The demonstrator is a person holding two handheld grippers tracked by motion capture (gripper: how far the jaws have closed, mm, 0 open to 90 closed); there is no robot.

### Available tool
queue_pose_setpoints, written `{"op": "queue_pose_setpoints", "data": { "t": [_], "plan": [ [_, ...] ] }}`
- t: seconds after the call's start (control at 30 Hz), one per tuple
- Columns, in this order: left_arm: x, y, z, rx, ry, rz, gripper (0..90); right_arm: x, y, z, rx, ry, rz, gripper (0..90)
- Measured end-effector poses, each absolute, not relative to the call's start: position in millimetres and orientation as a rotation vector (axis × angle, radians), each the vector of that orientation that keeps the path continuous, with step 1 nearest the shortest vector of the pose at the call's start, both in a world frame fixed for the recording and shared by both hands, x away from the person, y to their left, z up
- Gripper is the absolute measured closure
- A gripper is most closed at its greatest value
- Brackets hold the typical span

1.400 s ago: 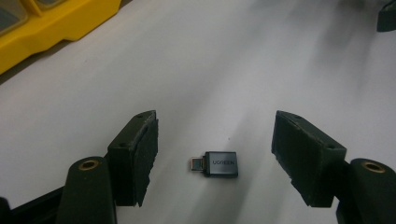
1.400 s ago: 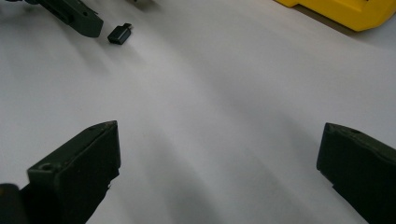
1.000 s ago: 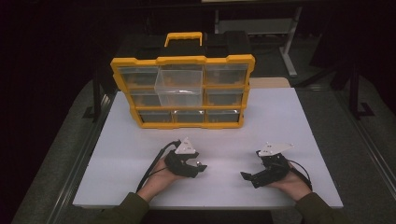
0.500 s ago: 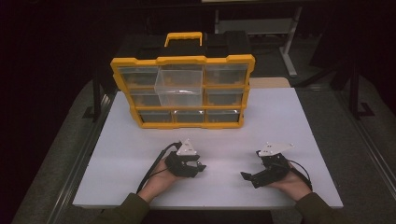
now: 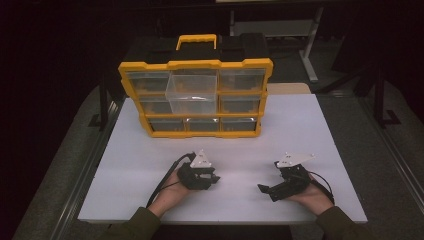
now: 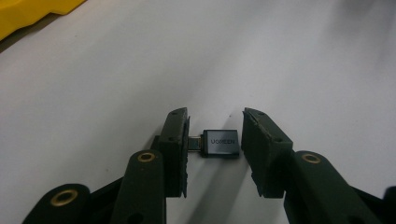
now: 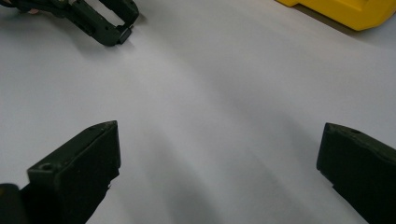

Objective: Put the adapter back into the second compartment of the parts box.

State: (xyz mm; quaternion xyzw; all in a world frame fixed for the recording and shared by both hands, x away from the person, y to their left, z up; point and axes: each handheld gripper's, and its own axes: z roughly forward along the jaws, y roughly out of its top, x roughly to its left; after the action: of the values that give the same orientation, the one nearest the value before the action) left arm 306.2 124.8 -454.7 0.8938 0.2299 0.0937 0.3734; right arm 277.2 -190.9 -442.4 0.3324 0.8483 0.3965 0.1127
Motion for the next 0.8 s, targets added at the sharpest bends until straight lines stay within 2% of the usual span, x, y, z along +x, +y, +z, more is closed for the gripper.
{"op": "queue_pose_setpoints", "data": {
  "t": [0.8],
  "plan": [
    [307.8, 124.7, -454.1, 2.301, 0.590, 0.236, 64.7, 277.3, -190.4, -442.5, 0.981, 2.489, 1.168, 0.0]
  ]
}}
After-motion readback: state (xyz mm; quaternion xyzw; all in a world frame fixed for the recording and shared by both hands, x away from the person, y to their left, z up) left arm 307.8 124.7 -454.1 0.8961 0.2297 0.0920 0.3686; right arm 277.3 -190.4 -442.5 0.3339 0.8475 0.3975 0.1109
